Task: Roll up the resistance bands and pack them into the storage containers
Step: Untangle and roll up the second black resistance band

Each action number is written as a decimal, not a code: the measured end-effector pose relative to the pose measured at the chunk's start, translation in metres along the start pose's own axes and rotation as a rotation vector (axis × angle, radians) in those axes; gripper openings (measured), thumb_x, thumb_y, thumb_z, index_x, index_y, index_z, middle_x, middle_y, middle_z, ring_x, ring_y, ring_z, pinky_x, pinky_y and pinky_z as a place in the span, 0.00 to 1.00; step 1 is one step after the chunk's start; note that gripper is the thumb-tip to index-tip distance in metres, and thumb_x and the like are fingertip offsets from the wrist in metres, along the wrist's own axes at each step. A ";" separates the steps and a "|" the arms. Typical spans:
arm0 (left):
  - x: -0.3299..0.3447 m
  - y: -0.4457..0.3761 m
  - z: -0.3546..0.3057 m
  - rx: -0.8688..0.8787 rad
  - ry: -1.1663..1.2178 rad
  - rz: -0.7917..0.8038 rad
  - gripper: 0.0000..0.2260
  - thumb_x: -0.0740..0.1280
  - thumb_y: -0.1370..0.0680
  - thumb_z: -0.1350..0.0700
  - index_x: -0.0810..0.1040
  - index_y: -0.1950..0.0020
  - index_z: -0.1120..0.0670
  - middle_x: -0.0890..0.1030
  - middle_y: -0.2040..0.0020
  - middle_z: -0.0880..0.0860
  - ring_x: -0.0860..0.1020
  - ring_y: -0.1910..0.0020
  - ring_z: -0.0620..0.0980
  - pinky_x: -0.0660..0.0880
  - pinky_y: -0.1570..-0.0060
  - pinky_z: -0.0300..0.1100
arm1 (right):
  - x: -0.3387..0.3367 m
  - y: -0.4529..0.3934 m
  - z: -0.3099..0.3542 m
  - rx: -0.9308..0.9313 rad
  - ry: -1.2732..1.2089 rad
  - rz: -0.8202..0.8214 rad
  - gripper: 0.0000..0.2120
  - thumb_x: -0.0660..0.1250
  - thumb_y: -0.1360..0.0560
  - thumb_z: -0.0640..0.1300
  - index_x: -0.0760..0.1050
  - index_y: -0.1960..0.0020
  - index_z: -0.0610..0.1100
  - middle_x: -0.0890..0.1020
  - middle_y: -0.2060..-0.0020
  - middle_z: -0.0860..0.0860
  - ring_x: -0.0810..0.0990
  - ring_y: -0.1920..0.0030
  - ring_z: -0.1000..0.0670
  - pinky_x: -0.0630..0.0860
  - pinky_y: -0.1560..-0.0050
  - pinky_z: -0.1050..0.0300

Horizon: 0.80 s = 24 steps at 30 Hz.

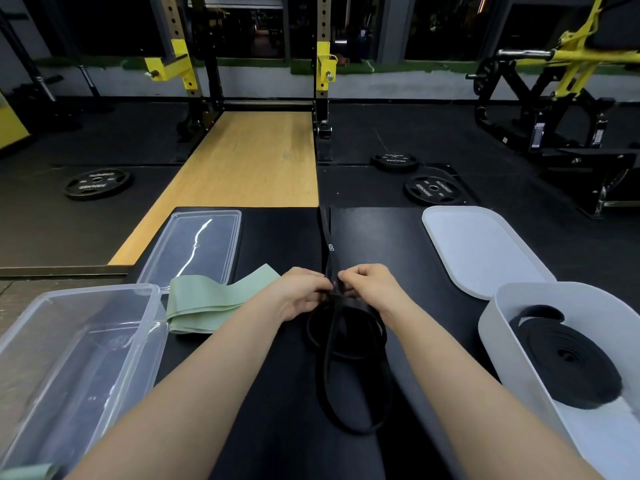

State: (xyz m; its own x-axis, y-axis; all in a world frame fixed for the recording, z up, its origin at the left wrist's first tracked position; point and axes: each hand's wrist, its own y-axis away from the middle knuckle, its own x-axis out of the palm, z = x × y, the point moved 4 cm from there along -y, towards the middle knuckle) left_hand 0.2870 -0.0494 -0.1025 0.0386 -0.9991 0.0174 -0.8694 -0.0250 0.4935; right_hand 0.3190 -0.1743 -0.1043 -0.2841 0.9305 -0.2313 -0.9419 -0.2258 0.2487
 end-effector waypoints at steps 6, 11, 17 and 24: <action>-0.015 0.015 0.004 -0.026 -0.163 0.003 0.09 0.61 0.22 0.64 0.77 0.46 0.55 0.80 0.57 0.51 0.79 0.60 0.46 0.77 0.62 0.42 | 0.002 0.016 -0.001 0.119 -0.237 0.201 0.02 0.67 0.24 0.36 0.77 0.54 0.41 0.83 0.63 0.47 0.82 0.63 0.53 0.77 0.63 0.68; -0.018 0.019 0.007 0.028 -0.085 -0.050 0.12 0.61 0.21 0.67 0.73 0.40 0.55 0.78 0.57 0.52 0.79 0.60 0.48 0.80 0.69 0.47 | 0.000 0.021 -0.006 0.188 -0.152 0.298 0.03 0.67 0.25 0.37 0.79 0.55 0.42 0.84 0.62 0.48 0.82 0.59 0.53 0.76 0.58 0.64; -0.006 0.012 0.007 0.080 -0.144 -0.018 0.08 0.61 0.21 0.66 0.75 0.45 0.56 0.78 0.60 0.52 0.77 0.68 0.47 0.75 0.71 0.39 | -0.002 0.021 0.011 0.271 -0.034 0.388 0.08 0.61 0.21 0.42 0.75 0.58 0.43 0.83 0.70 0.50 0.79 0.72 0.55 0.70 0.71 0.64; -0.003 0.011 0.015 0.039 0.135 -0.068 0.07 0.60 0.21 0.67 0.75 0.49 0.57 0.80 0.60 0.54 0.82 0.71 0.47 0.79 0.73 0.43 | 0.001 0.015 0.012 0.232 -0.089 0.317 0.07 0.61 0.21 0.39 0.74 0.57 0.43 0.80 0.67 0.49 0.82 0.65 0.52 0.74 0.67 0.61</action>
State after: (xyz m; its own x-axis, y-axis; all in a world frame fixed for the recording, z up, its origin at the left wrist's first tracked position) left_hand 0.2702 -0.0475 -0.1106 0.1614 -0.9815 0.1032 -0.8808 -0.0962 0.4636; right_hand 0.3071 -0.1734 -0.0895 -0.5277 0.8490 -0.0293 -0.7420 -0.4439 0.5024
